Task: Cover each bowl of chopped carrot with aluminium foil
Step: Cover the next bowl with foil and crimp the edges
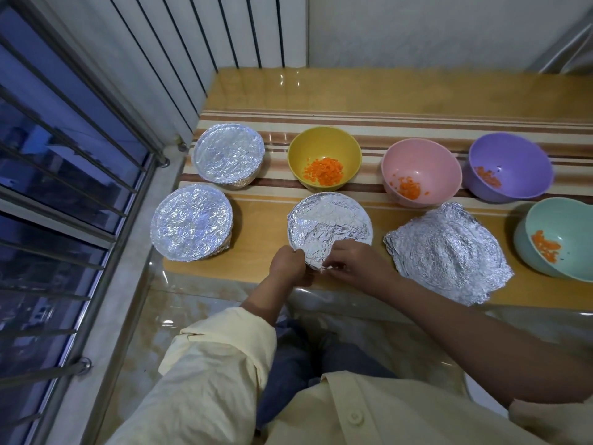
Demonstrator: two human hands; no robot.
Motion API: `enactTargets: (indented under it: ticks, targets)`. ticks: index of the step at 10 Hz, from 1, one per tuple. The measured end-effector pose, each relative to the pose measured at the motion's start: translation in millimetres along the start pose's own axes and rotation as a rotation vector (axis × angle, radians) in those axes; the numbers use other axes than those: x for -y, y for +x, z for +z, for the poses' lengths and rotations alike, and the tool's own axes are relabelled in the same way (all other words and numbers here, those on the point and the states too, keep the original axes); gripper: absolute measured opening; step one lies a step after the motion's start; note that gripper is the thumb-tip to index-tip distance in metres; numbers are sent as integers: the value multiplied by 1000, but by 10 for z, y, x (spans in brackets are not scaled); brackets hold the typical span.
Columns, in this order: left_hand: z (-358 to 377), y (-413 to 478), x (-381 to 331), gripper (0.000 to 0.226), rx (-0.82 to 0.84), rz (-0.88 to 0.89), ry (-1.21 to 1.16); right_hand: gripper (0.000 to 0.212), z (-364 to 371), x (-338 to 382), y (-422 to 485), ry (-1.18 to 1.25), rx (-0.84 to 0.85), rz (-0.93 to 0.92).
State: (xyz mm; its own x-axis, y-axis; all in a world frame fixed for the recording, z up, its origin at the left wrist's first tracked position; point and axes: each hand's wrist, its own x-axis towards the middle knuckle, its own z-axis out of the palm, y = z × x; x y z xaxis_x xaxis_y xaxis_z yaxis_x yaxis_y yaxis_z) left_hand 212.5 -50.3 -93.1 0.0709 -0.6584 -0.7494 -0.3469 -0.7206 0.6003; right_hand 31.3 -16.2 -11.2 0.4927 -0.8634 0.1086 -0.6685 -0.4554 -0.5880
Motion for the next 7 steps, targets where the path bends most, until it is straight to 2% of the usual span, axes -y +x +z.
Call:
enactTargets:
  ticks: [1,2,3,4,5,6,7]
  targets:
    - [-76,-720,-444,38,-18,-16,-48,6,57,59,5,-91,-14,-27]
    - [-89,-781,-482,34,-20,-23,-13,15,110,146,32,-198,-47,-51]
    - [-113,-814,-496,36,-27,-25,-29,25,131,222,69,-269,-53,-53]
    - [-121,-870,-452,46,-77,9,-58,26,148,226,76,-270,-59,-62]
    - [-84,-917,-288,50,-238,66,66,18,157,196,72,-263,-71,-70]
    - [-15,-1003,-221,28,-324,99,15,20,175,191,69,-266,-74,-66]
    - [14,-1001,-266,24,-346,95,-14,24,199,206,83,-255,-84,-38]
